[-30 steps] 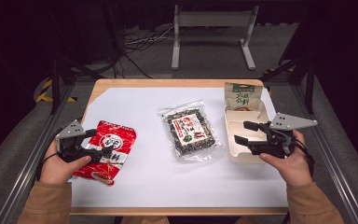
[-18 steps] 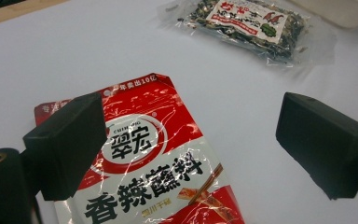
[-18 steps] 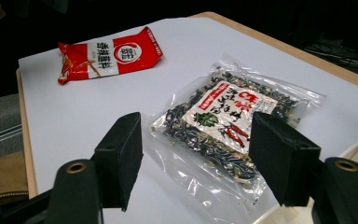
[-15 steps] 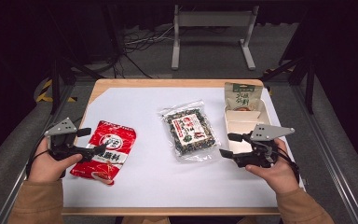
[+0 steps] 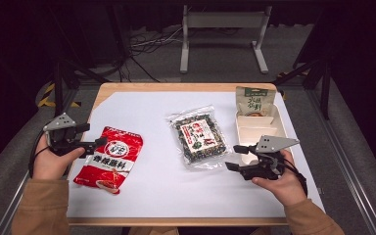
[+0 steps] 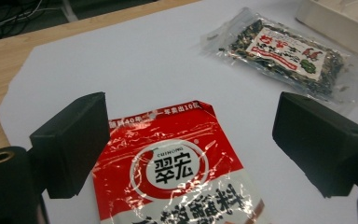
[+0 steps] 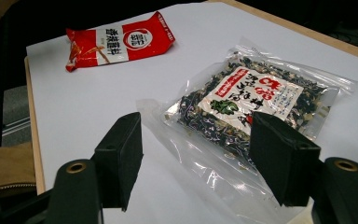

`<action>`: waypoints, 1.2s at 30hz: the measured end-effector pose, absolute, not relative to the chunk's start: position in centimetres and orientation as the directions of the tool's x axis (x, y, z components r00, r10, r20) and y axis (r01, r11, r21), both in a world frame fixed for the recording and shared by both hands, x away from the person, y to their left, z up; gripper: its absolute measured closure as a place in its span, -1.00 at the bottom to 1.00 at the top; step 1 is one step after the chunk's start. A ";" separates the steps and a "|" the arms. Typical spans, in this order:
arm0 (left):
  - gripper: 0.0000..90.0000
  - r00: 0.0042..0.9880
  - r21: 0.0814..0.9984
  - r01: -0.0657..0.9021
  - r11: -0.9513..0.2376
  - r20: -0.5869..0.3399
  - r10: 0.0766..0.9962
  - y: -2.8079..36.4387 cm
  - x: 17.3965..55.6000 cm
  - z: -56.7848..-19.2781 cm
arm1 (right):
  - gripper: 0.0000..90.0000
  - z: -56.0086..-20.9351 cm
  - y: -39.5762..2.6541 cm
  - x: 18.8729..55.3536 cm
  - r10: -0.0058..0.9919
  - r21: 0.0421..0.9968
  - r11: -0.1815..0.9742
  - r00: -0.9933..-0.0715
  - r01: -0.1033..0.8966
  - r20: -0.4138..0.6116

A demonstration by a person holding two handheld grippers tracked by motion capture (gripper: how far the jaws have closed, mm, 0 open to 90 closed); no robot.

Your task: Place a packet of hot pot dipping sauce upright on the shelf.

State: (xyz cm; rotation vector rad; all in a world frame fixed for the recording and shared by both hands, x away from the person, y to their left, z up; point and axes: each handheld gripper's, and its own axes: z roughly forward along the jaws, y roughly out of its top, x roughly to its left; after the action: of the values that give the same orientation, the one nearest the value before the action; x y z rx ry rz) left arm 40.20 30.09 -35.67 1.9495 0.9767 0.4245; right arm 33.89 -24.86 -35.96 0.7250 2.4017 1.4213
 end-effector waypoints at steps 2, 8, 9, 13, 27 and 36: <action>-0.73 0.632 0.828 0.466 -0.313 -0.064 0.772 30.1 40.9 -35.9 | -0.22 -36.2 -24.7 33.8 0.532 0.870 0.401 -0.846 0.287 0.033; -0.66 0.633 0.821 0.446 -0.356 -0.008 0.774 30.1 42.6 -37.2 | -0.24 -36.7 -24.3 33.8 0.520 0.865 0.412 -0.854 0.286 0.034; -0.66 0.626 0.818 0.456 -0.350 -0.016 0.780 30.1 42.9 -37.6 | -0.25 -36.7 -24.2 33.8 0.517 0.865 0.412 -0.855 0.287 0.037; -0.66 0.605 0.803 0.489 -0.342 -0.030 0.795 30.4 44.3 -38.8 | -0.26 -36.9 -23.9 33.8 0.507 0.863 0.420 -0.861 0.280 0.032; -0.61 0.564 0.746 0.584 -0.319 -0.090 0.821 30.5 48.0 -42.4 | -0.26 -37.8 -22.9 33.8 0.479 0.842 0.454 -0.877 0.291 0.045; -0.65 0.550 0.727 0.633 -0.268 -0.178 0.816 31.5 49.2 -44.1 | -0.26 -38.4 -22.9 33.4 0.477 0.832 0.469 -0.878 0.295 0.042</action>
State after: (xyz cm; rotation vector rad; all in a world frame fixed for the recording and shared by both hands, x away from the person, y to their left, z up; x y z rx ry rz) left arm 49.21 31.54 -44.14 1.9987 1.1665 0.2953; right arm 33.36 -22.89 -38.42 0.6706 2.5187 1.3686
